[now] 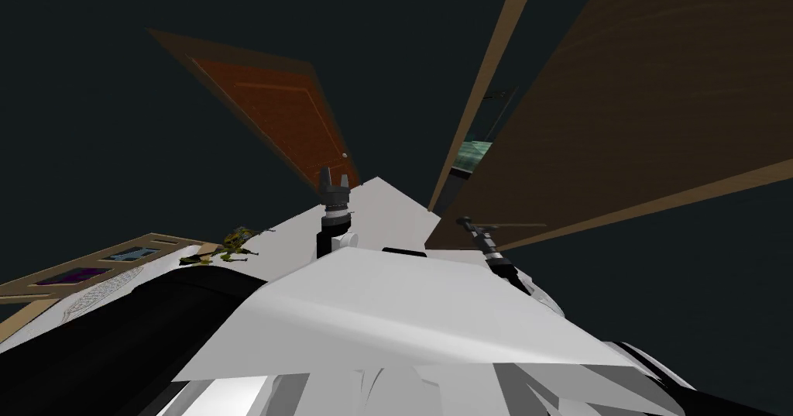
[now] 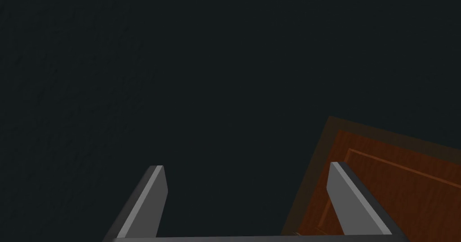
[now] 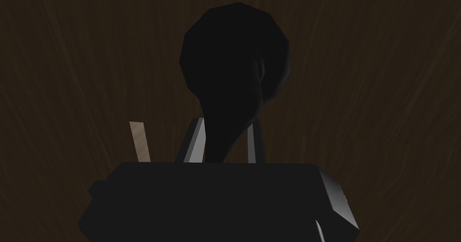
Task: Pull the door open
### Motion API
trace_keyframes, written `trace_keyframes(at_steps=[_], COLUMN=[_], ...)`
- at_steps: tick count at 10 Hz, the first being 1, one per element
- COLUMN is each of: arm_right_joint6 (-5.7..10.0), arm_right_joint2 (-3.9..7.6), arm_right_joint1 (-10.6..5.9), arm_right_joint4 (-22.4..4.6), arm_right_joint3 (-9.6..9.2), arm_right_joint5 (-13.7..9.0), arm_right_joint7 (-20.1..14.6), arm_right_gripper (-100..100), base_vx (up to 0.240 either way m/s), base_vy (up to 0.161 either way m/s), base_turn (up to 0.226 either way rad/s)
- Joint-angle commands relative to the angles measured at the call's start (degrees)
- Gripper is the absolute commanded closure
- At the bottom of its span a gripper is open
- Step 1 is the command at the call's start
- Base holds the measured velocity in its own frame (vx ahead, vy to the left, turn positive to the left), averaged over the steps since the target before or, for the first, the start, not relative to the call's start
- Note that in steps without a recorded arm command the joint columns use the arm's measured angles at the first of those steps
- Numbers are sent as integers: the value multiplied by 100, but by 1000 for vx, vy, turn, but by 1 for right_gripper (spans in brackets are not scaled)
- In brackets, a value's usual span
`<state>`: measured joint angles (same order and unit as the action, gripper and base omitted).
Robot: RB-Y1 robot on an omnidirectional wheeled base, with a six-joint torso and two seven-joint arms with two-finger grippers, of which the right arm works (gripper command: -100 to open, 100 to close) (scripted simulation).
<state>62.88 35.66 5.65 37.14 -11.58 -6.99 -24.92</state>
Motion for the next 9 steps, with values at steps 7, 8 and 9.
trace_keyframes(at_steps=[7,8,9], arm_right_joint6=[535,626,707], arm_right_joint2=[145,171,195], arm_right_joint1=[210,244,273], arm_right_joint4=[-235,-275,-311], arm_right_joint3=[-101,-116,-129], arm_right_joint5=[-65,-77,-88], arm_right_joint7=[-84,-97,-109], arm_right_gripper=[100,100,100], base_vx=[-164,-209,-206], base_vy=[-78,-104,-87], base_turn=[160,181,156])
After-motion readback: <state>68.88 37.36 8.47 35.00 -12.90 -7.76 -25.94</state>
